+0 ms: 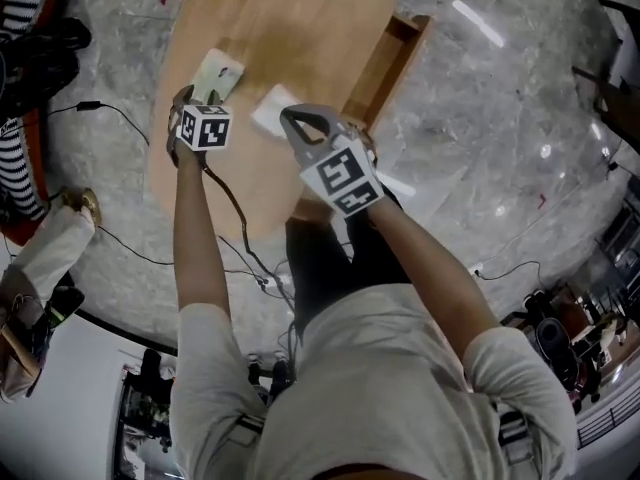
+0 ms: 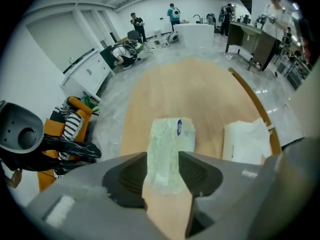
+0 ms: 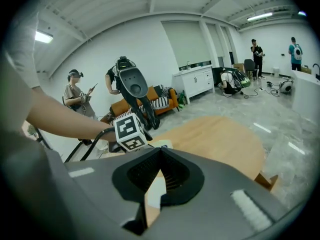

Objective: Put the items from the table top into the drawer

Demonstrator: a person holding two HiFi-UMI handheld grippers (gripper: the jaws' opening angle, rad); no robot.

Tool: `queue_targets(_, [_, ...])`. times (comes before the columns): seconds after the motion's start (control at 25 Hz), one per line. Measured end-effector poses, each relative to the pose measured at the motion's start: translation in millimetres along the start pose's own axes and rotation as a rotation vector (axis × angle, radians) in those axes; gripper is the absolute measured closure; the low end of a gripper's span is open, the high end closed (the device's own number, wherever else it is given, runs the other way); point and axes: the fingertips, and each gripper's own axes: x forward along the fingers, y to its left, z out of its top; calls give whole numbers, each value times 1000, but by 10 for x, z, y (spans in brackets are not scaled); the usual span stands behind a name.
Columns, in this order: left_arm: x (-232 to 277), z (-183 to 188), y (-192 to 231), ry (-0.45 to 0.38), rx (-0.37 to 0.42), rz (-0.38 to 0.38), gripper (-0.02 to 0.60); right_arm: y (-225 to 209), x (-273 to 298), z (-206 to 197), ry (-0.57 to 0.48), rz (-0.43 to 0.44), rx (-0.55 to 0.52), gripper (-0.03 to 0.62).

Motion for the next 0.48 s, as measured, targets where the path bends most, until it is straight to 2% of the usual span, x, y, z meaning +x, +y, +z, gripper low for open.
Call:
queue_targets(0.16, [208, -74, -55, 76, 27, -72, 374, -226, -122, -75, 2, -42, 32, 586])
queue_targets(0.28, [280, -129, -70, 120, 59, -78, 382, -312, -116, -66, -1, -58, 36, 586])
queue_targets(0.36, [238, -146, -45, 117, 70, -60, 548, -304, -95, -39, -6, -61, 35, 586])
queue_targets(0.48, [110, -123, -106, 74, 51, -75, 561, -259, -72, -8, -13, -60, 32, 586])
